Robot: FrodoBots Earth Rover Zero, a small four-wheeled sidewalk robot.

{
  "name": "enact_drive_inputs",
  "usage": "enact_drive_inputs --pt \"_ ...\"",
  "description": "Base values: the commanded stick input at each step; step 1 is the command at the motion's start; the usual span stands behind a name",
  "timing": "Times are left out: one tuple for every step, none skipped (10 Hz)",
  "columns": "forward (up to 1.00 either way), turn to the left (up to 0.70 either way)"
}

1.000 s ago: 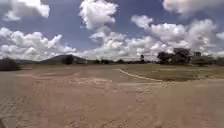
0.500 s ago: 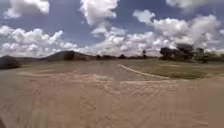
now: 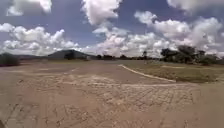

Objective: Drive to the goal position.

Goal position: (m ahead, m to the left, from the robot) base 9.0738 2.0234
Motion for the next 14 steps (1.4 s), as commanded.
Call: enact_drive_inputs --pt "1.0 0.0" --pt "1.0 0.0" --pt "1.0 0.0" --pt "1.0 0.0" --pt "1.0 0.0" --pt "1.0 0.0" --pt "1.0 0.0" --pt "1.0 0.0" --pt "1.0 0.0" --pt "1.0 0.0" --pt "1.0 0.0" --pt "1.0 0.0" --pt "1.0 0.0" --pt "1.0 0.0"
